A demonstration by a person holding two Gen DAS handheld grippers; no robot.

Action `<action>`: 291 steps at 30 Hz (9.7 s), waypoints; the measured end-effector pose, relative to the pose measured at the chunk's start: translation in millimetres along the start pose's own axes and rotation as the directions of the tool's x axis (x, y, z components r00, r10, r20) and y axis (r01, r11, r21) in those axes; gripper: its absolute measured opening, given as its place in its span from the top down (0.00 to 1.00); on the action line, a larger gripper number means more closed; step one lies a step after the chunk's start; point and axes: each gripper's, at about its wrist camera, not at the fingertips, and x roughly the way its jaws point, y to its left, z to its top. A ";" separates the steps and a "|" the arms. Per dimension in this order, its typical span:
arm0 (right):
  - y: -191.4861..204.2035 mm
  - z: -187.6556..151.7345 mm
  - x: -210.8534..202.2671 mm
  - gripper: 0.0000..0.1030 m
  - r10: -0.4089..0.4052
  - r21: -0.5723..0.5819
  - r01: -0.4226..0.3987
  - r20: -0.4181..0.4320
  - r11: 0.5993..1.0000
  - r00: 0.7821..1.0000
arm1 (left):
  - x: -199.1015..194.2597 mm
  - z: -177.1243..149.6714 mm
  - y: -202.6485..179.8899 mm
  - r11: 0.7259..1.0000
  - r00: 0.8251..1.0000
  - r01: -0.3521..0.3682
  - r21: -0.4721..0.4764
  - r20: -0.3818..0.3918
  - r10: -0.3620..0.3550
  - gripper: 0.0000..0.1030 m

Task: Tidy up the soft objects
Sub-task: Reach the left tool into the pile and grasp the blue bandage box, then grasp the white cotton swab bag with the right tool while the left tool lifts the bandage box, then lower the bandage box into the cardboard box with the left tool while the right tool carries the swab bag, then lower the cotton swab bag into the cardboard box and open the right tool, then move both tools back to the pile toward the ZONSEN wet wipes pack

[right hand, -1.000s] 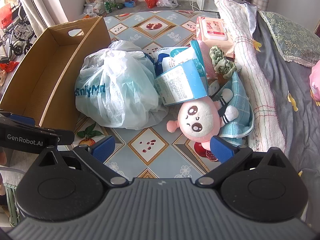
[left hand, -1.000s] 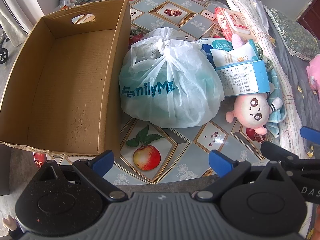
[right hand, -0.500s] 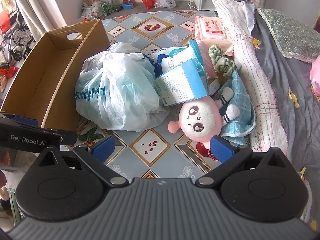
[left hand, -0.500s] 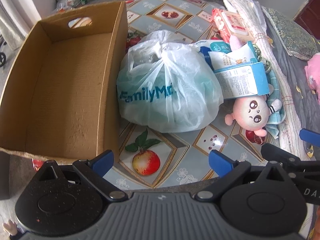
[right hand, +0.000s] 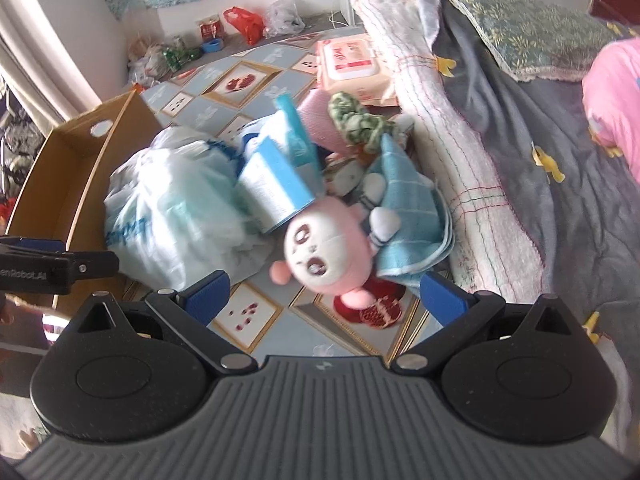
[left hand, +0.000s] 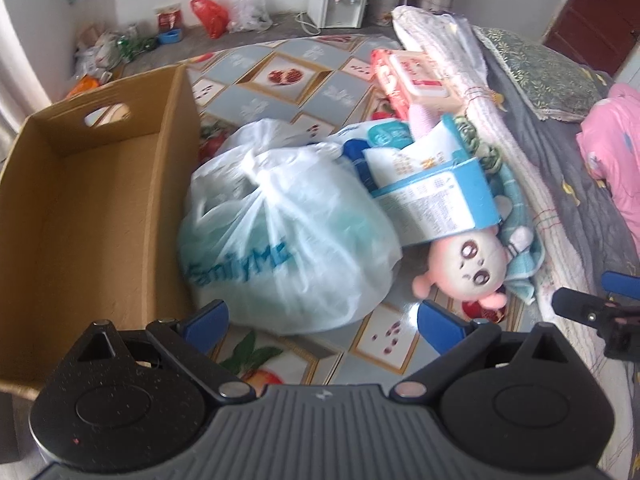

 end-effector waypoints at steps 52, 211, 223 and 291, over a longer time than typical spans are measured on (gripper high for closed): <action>18.2 67.6 100.1 0.61 0.542 -0.229 -0.596 -0.259 0.770 0.799 | 115.9 117.5 -14.6 0.888 0.915 0.211 -0.409 -0.237 -0.327 0.49; 341.7 228.2 160.1 0.79 0.528 -0.125 -0.546 -0.149 0.828 0.836 | 33.0 117.9 376.8 0.852 0.989 -0.037 -0.522 0.102 0.106 0.44; 451.9 199.3 308.9 0.72 0.181 -0.510 -0.495 -0.545 0.704 0.819 | 54.1 95.6 380.3 0.885 0.993 -0.106 -0.454 -0.009 0.114 0.44; -12.6 86.5 79.7 0.48 0.315 0.320 -0.322 0.073 0.891 0.946 | 80.9 171.0 36.0 0.999 0.999 0.027 -0.018 0.023 -0.027 0.29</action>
